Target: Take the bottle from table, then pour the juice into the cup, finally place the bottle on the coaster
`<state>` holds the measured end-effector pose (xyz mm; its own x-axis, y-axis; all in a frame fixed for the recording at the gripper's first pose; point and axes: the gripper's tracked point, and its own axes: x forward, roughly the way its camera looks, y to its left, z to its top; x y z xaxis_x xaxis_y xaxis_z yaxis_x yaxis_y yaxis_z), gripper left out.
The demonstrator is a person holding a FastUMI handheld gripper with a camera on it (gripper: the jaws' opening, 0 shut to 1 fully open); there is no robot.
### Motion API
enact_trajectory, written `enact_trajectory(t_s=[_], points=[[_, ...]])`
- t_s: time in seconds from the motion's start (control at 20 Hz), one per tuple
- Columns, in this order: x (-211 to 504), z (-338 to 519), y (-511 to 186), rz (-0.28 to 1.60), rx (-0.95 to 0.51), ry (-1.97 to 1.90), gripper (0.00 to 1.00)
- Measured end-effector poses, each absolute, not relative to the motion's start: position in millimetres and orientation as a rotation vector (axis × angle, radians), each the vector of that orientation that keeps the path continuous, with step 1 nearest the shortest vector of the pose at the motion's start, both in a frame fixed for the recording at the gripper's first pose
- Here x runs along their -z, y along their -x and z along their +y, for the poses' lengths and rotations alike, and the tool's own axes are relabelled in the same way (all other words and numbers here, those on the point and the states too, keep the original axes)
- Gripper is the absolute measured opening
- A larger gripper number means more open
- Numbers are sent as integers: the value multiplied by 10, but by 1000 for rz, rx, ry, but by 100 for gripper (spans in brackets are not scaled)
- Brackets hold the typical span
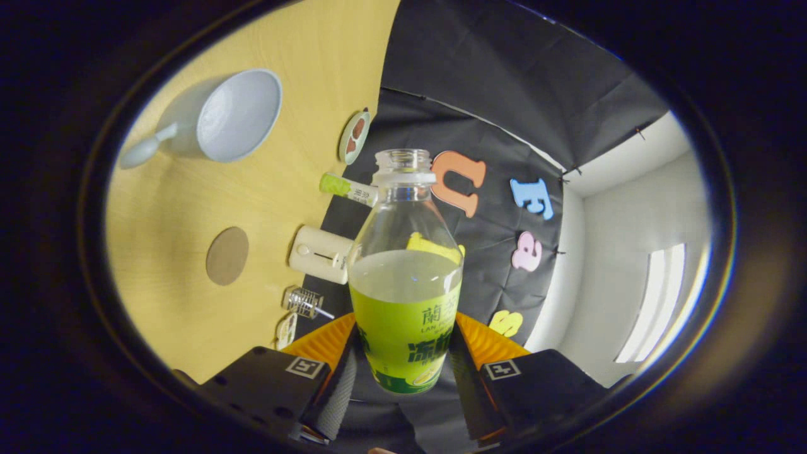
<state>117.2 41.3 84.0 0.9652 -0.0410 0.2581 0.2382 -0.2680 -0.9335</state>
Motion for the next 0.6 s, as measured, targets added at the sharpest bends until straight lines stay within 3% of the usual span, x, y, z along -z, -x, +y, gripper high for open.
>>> enact_trajectory(t_s=[0.6], points=[[-649, 378, -1181, 79, 56, 991, 78]])
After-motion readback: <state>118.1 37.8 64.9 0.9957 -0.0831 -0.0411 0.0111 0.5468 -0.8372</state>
